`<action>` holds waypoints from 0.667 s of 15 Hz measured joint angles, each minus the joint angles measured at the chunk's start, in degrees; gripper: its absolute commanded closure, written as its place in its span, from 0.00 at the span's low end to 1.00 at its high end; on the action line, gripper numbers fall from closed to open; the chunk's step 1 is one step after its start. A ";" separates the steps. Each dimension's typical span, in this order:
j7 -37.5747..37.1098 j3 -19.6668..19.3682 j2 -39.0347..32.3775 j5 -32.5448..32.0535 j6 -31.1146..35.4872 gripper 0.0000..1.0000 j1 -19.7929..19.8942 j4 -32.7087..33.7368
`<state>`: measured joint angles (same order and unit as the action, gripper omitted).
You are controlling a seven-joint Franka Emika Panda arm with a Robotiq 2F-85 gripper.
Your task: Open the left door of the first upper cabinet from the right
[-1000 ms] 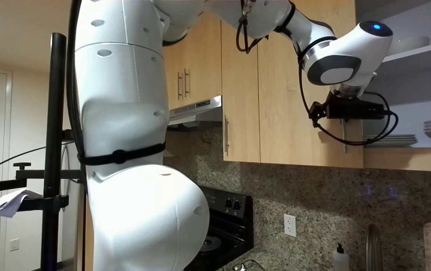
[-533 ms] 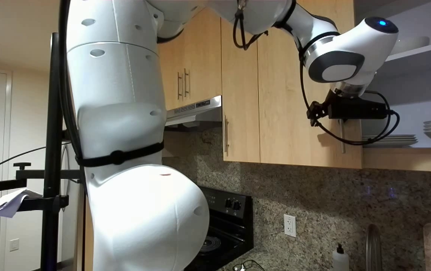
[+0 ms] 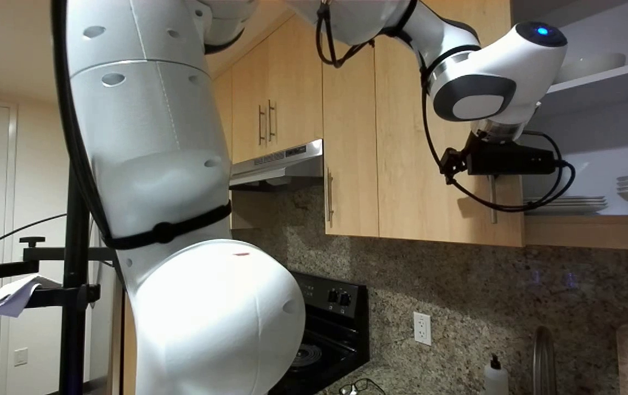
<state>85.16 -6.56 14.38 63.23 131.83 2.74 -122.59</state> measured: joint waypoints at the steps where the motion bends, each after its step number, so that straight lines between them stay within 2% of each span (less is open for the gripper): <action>1: 0.00 0.32 0.70 0.27 1.02 0.00 -0.04 -0.88; 10: 0.28 2.08 6.10 5.38 9.80 0.00 -1.70 -7.85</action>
<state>85.45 -4.48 20.48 68.61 141.62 1.04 -130.44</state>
